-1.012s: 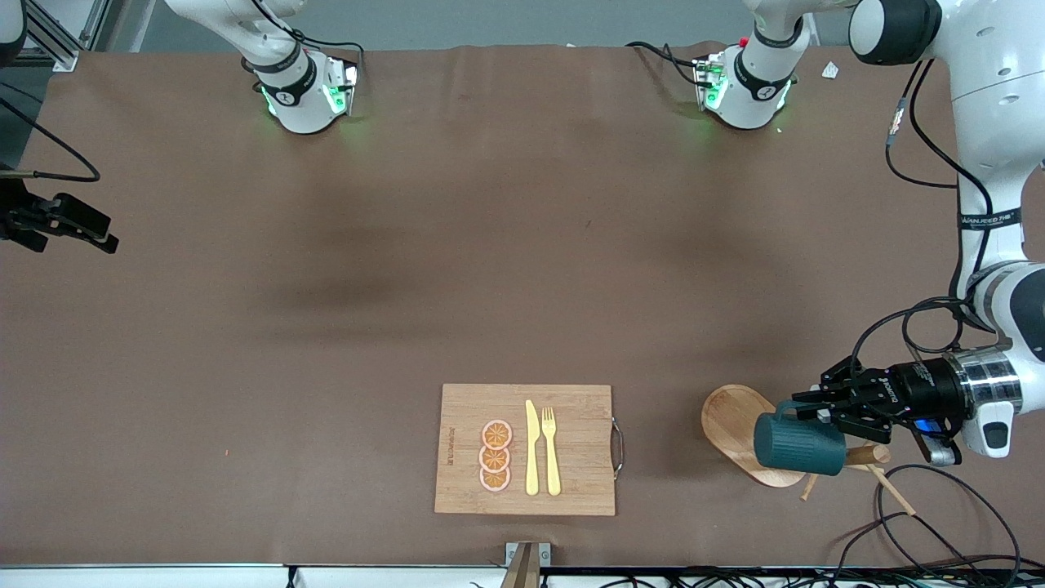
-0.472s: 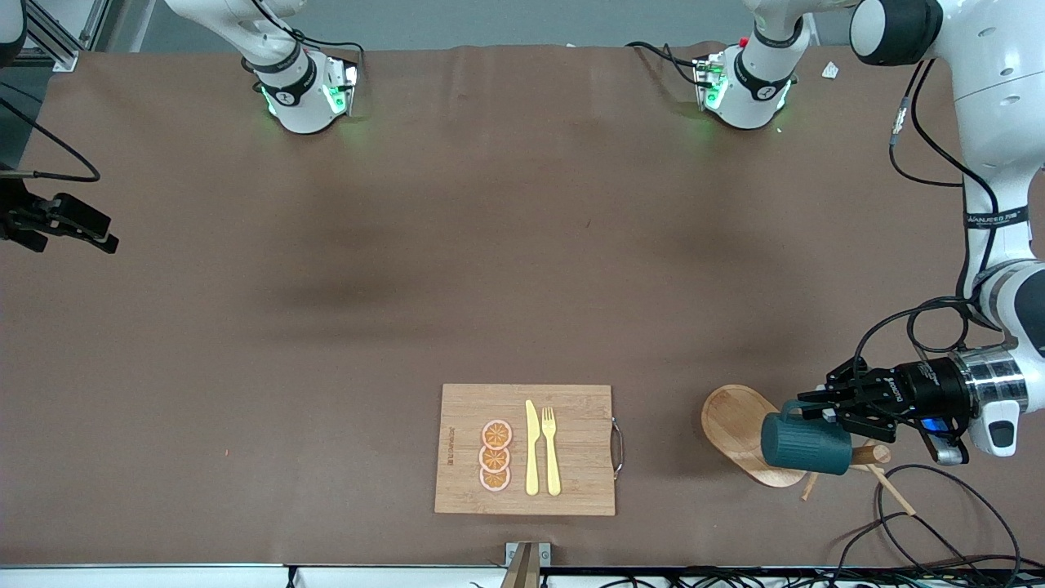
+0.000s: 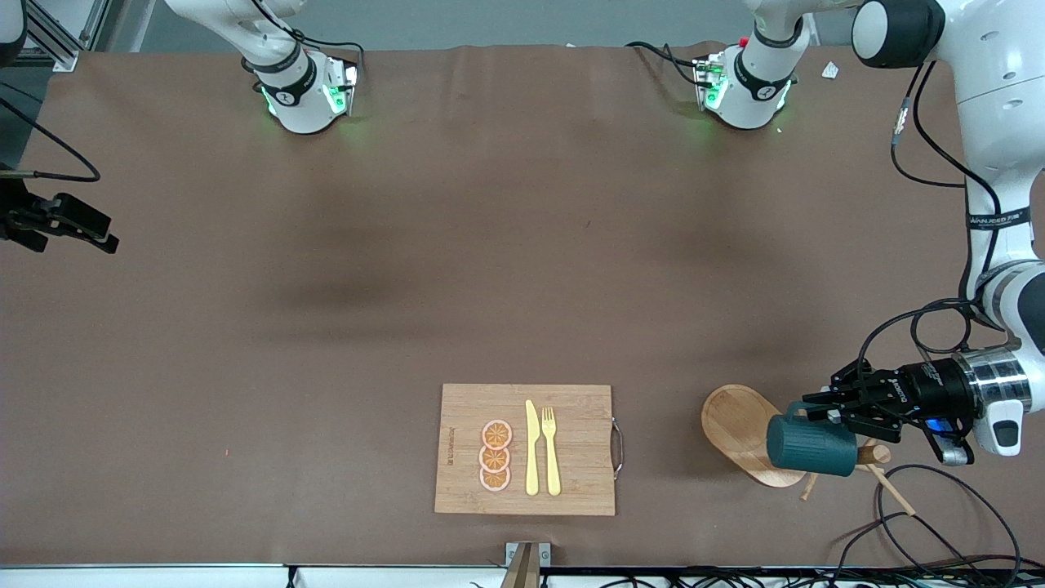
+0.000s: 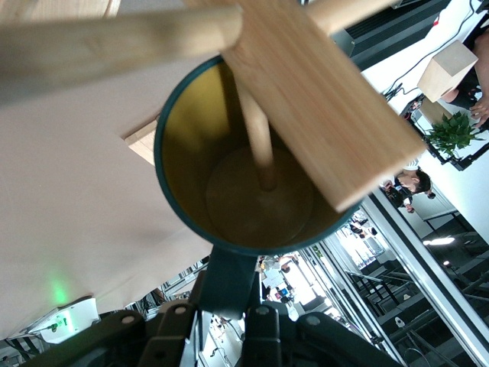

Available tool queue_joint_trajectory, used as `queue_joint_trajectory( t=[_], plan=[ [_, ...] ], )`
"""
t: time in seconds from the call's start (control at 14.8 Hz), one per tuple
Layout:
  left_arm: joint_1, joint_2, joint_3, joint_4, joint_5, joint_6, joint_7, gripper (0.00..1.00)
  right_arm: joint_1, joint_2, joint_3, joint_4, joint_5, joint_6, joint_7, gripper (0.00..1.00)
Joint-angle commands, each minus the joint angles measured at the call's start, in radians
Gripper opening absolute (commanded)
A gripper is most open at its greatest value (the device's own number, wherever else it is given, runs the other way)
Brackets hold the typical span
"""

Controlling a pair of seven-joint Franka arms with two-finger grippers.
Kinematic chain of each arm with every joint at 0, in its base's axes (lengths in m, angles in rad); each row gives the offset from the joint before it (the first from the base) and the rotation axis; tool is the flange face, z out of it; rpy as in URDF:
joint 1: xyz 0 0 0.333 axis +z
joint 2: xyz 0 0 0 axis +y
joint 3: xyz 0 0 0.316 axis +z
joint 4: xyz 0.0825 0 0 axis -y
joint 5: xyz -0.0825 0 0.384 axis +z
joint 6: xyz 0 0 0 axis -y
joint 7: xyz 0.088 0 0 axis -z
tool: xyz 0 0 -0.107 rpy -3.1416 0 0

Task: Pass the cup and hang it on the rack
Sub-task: 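Lower the mug handle onto the rack peg with the left gripper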

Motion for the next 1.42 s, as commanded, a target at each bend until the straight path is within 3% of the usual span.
queue_joint_trajectory(
  t=[0.0, 0.94, 1.08, 1.15, 1.35],
  plan=[
    [0.02, 0.008, -0.006, 0.007, 0.01, -0.016, 0.018, 0.0, 0.009, -0.028, -0.001, -0.031, -0.012, 0.007, 0.009, 1.0],
    [0.04, 0.034, -0.014, 0.007, -0.002, -0.031, 0.089, 0.02, 0.009, -0.028, -0.001, -0.032, -0.012, 0.005, 0.009, 1.0],
    [0.037, 0.036, -0.014, 0.007, -0.002, -0.031, 0.087, 0.12, 0.009, -0.028, -0.001, -0.032, -0.012, 0.005, 0.01, 1.0],
    [0.035, 0.036, -0.014, 0.007, -0.002, -0.031, 0.087, 0.25, 0.009, -0.028, -0.001, -0.032, -0.012, 0.005, 0.01, 1.0],
    [0.035, 0.034, -0.016, 0.007, -0.01, -0.03, 0.089, 0.48, 0.009, -0.028, 0.0, -0.032, -0.012, 0.005, 0.009, 0.97]
  ],
)
